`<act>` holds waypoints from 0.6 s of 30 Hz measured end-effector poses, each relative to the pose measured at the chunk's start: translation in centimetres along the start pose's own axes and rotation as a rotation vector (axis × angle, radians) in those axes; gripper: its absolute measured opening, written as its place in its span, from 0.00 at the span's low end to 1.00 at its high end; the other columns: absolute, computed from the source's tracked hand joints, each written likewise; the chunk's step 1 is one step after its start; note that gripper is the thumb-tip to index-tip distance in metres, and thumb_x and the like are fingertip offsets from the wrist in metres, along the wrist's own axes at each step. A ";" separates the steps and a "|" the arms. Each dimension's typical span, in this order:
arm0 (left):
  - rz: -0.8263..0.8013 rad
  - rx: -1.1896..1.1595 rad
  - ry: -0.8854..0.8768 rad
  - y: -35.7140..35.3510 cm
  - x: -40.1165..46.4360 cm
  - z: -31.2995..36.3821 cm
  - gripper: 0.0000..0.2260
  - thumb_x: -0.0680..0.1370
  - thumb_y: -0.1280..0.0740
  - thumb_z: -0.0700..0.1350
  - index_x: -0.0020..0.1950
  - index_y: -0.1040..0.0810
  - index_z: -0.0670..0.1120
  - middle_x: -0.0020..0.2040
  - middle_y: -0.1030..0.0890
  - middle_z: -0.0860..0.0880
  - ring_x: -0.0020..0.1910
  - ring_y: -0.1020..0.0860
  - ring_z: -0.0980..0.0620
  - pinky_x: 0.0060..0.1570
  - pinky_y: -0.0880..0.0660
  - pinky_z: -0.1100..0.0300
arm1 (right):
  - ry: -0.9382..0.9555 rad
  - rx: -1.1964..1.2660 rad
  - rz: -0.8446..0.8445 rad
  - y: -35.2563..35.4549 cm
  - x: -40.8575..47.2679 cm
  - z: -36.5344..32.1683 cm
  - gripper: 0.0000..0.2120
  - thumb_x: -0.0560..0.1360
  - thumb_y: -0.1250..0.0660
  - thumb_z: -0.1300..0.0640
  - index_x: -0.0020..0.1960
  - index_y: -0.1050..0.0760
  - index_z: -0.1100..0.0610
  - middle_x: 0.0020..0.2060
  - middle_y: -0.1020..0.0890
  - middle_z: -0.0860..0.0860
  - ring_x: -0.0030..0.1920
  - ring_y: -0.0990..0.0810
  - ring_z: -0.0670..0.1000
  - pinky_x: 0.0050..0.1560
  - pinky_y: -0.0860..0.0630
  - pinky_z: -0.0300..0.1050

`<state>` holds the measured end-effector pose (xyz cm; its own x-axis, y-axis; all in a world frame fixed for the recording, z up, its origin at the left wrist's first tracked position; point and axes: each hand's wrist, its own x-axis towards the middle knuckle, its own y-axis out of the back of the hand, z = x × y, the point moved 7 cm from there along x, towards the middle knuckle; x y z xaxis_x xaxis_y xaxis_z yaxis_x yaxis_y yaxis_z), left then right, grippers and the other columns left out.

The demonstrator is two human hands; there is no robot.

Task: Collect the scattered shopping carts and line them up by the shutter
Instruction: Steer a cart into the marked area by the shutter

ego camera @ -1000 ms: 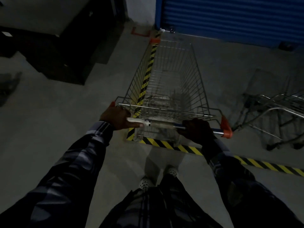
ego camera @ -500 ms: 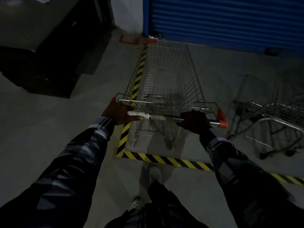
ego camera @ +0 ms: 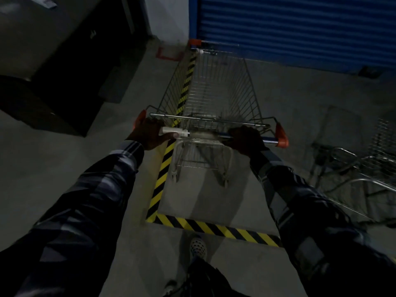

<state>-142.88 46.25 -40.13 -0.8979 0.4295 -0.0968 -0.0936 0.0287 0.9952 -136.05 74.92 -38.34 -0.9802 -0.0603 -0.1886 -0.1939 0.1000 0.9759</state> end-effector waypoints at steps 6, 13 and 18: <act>-0.038 -0.012 0.003 -0.9 0.2 -1.1 0.41 0.70 0.57 0.78 0.55 0.20 0.50 0.50 0.18 0.48 0.57 0.22 0.47 0.76 0.56 0.44 | 0.000 0.015 -0.015 -0.1 0.1 -0.5 0.22 0.77 0.38 0.37 0.58 0.22 0.53 0.53 0.19 0.58 0.56 0.22 0.60 0.55 0.29 0.49; -0.031 -0.033 -0.025 -0.4 -3.8 -2.0 0.40 0.70 0.55 0.77 0.53 0.20 0.48 0.49 0.18 0.46 0.56 0.22 0.46 0.77 0.56 0.45 | 0.003 0.033 -0.038 -1.3 -4.2 -3.5 0.21 0.78 0.39 0.40 0.60 0.23 0.56 0.53 0.20 0.59 0.56 0.23 0.60 0.54 0.30 0.48; -0.009 -0.016 -0.064 -0.9 -8.3 -2.2 0.42 0.68 0.57 0.78 0.54 0.20 0.48 0.49 0.18 0.45 0.56 0.21 0.45 0.77 0.55 0.45 | -0.033 0.010 -0.025 -2.4 -8.6 -6.0 0.23 0.78 0.40 0.38 0.60 0.23 0.55 0.53 0.19 0.58 0.55 0.21 0.60 0.53 0.29 0.50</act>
<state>-136.26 40.63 -40.22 -0.8675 0.4864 -0.1039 -0.1085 0.0189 0.9939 -126.88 69.22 -38.41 -0.9758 -0.0301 -0.2166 -0.2186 0.1091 0.9697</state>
